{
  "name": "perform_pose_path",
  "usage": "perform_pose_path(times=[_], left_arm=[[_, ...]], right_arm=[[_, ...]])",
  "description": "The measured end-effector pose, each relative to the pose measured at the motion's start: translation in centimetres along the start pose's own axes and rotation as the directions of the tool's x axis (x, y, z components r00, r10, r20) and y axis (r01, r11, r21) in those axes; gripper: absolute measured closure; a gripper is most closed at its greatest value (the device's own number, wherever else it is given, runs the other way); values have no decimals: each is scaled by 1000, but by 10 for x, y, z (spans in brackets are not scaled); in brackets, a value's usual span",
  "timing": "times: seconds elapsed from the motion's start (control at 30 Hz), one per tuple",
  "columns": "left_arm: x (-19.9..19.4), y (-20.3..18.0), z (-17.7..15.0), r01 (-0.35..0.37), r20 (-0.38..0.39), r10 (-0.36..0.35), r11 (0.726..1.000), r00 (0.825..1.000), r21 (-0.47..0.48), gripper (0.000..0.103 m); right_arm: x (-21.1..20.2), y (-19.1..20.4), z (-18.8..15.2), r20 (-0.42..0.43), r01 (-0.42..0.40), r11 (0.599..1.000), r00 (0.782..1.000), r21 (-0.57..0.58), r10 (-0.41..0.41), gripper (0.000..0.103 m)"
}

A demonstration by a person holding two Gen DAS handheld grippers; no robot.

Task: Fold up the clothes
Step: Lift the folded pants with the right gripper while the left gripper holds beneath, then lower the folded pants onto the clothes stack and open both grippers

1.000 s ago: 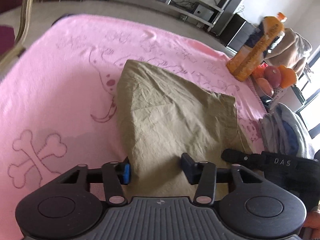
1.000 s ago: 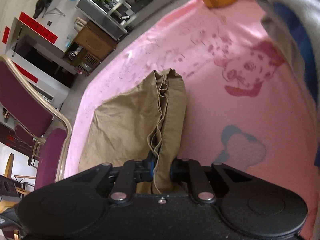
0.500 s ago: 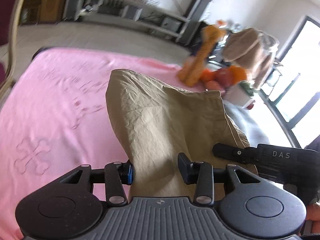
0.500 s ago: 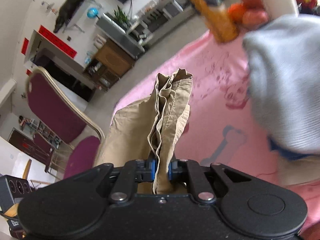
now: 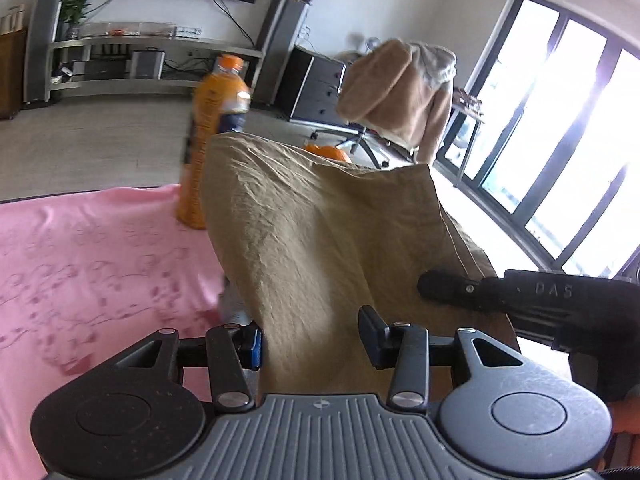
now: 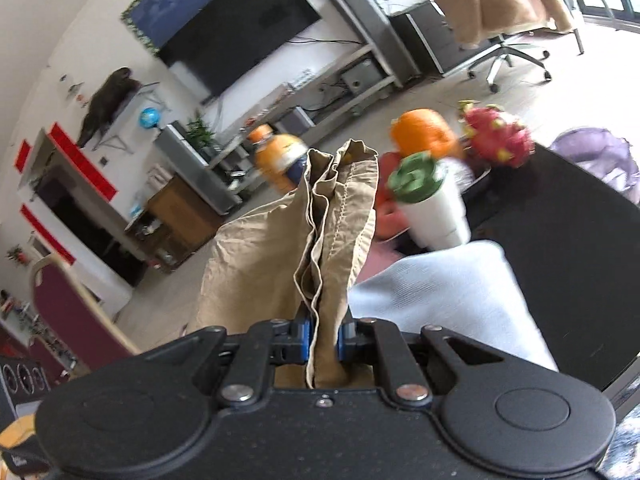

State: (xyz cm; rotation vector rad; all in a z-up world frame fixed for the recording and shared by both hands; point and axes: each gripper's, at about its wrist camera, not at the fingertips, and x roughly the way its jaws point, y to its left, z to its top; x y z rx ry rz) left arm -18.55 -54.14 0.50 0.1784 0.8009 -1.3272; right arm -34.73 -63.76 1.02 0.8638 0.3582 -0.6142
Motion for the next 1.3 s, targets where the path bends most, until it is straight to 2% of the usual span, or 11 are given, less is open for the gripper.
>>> perform_pose_path(times=[0.2, 0.27, 0.4, 0.57, 0.7, 0.73, 0.8, 0.83, 1.13, 1.23, 1.3], left_arm=[[94, 21, -5, -124, -163, 122, 992, 979, -8, 59], [109, 31, -11, -157, -173, 153, 988, 973, -11, 46], [97, 36, -11, -120, -158, 120, 993, 980, 8, 44], [54, 38, -9, -83, -72, 87, 995, 994, 55, 31], [27, 39, -9, -81, 11, 80, 987, 997, 142, 42], [27, 37, -9, -89, 18, 87, 982, 996, 165, 49], [36, 30, -11, -106, 13, 105, 973, 994, 207, 82], [42, 28, -13, -109, 6, 111, 969, 994, 223, 85], [117, 22, -7, -144, -43, 159, 959, 986, 242, 93], [136, 20, -4, -148, -51, 164, 959, 985, 242, 93], [146, 19, -5, -161, -44, 177, 955, 983, 248, 92]], right_arm=[[62, -76, 0, -85, 107, 988, 992, 115, -97, 91], [82, -100, -4, -111, 133, 979, 987, 156, -116, 88], [77, -109, -6, -95, 103, 983, 991, 152, -89, 85], [50, -94, -3, -57, 121, 992, 991, 31, -120, 46], [22, -74, 5, 35, 153, 985, 988, -76, -151, 40], [19, -70, 8, 51, 144, 986, 989, -87, -140, 42], [25, -61, 12, 69, 122, 985, 991, -118, -114, 67], [32, -58, 14, 68, 113, 984, 992, -137, -105, 82], [132, -72, 27, 2, 101, 968, 995, -228, -103, 84], [156, -95, 25, 13, 192, 958, 981, -213, -193, 103], [165, -113, 23, 11, 209, 965, 978, -161, -210, 103]])
